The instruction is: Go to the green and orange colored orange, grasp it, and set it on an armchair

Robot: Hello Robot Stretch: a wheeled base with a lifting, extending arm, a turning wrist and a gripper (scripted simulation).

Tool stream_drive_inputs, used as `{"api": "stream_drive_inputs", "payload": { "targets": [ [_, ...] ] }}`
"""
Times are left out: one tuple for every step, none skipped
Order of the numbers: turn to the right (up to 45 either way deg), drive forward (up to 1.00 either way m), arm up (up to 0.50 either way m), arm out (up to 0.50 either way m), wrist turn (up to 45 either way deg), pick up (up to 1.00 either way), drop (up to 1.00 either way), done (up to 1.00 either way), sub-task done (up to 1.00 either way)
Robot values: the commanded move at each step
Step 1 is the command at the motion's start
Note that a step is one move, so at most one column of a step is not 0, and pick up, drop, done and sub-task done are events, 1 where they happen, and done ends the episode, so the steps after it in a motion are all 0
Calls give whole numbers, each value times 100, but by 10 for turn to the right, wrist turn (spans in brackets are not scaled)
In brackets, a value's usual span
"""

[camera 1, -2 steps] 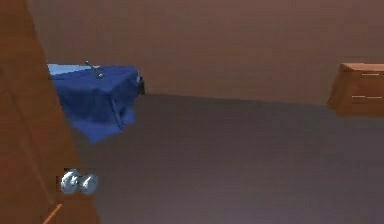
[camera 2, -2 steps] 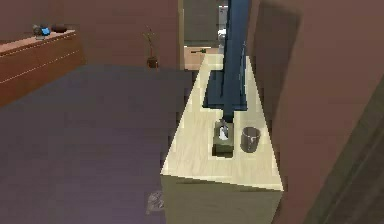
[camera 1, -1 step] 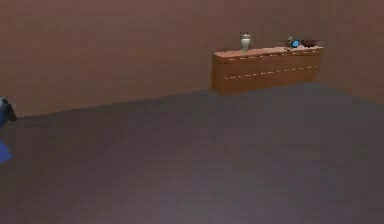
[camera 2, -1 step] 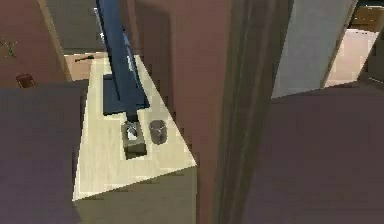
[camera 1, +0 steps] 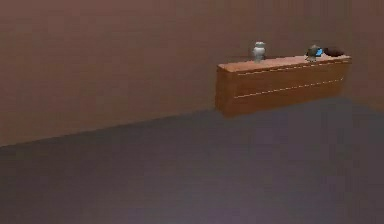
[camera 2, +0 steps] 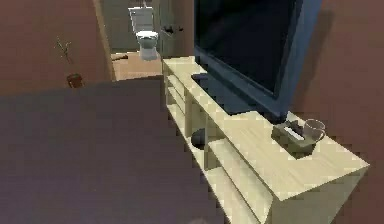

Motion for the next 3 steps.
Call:
{"api": "stream_drive_inputs", "payload": {
  "targets": [
    [450,0,0,0,0,0,0,0,0],
    [210,0,0,0,0,0,0,0,0],
    [0,100,0,0,0,0,0,0,0]
  ]
}}
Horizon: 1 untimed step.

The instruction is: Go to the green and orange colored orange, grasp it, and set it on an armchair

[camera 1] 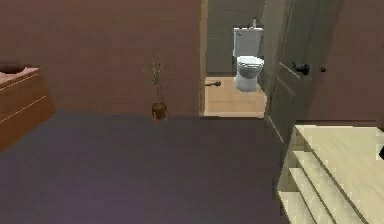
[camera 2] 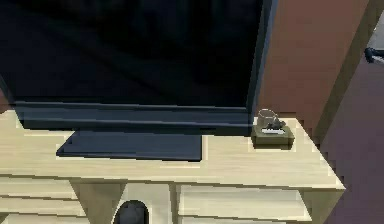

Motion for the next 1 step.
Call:
{"api": "stream_drive_inputs", "payload": {
  "targets": [
    [30,0,0,0,0,0,0,0,0]
  ]
}}
